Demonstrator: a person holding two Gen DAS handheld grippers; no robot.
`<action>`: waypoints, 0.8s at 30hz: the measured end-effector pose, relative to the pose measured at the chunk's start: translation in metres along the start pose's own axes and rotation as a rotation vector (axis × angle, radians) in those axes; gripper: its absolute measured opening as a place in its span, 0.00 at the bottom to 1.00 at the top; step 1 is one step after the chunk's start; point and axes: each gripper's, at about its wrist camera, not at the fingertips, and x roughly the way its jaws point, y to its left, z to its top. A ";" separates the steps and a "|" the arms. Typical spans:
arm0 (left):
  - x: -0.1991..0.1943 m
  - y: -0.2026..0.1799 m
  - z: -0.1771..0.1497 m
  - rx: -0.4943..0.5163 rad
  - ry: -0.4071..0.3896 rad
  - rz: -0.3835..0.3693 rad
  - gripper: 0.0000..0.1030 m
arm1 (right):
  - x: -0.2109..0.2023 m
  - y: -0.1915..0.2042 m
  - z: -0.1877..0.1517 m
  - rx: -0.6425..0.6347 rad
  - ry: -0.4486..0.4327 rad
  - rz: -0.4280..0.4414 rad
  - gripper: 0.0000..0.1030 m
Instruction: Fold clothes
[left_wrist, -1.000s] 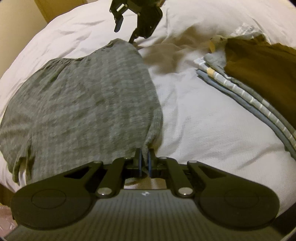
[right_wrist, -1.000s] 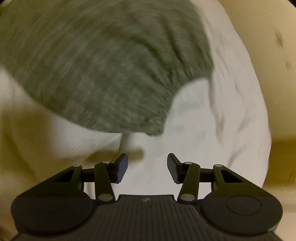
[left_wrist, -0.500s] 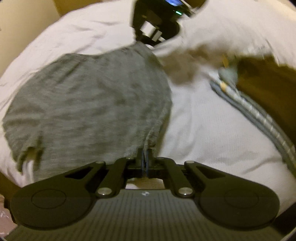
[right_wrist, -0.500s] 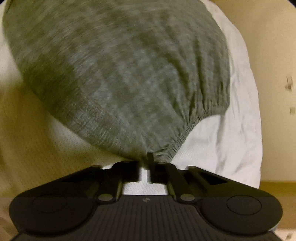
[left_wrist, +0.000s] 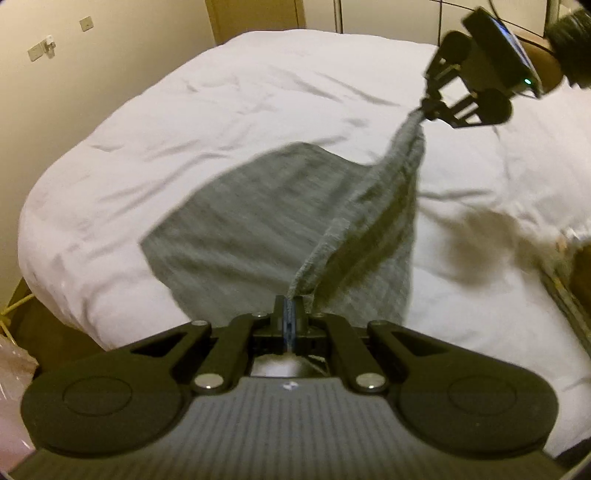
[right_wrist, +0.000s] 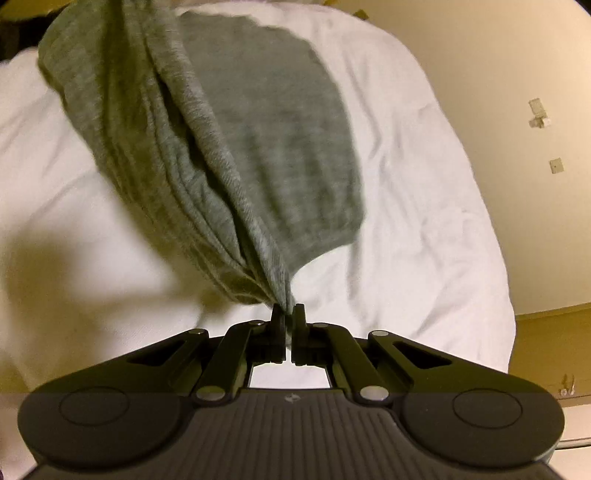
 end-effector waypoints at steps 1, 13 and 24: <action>0.005 0.016 0.007 0.004 0.003 -0.005 0.00 | 0.002 -0.008 0.008 0.009 0.004 0.001 0.00; 0.127 0.186 0.058 -0.016 0.079 -0.150 0.00 | 0.108 -0.104 0.081 0.187 0.141 0.158 0.00; 0.189 0.234 0.050 -0.112 0.136 -0.247 0.00 | 0.184 -0.137 0.093 0.373 0.215 0.270 0.00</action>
